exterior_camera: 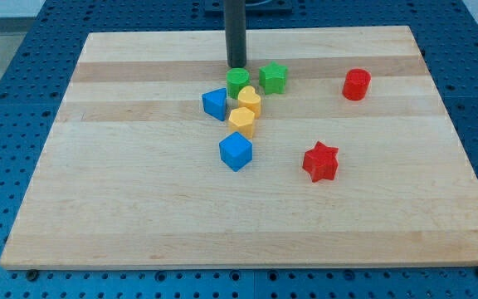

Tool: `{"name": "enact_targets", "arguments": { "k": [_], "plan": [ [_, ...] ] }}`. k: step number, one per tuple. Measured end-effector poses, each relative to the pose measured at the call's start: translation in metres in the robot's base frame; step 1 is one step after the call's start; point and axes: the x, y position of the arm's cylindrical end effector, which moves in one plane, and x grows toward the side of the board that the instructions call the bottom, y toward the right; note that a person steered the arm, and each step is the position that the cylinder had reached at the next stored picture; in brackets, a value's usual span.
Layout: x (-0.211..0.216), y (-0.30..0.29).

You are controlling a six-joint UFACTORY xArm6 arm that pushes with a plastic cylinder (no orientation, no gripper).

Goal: Move the green blocks closer to the yellow heart

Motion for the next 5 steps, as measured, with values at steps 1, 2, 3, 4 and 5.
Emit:
{"name": "enact_targets", "arguments": {
  "k": [1,2,3,4,5],
  "plan": [
    [0.0,0.023],
    [0.0,0.046],
    [0.0,0.053],
    [0.005,0.053],
    [0.014,0.053]
  ]
}}
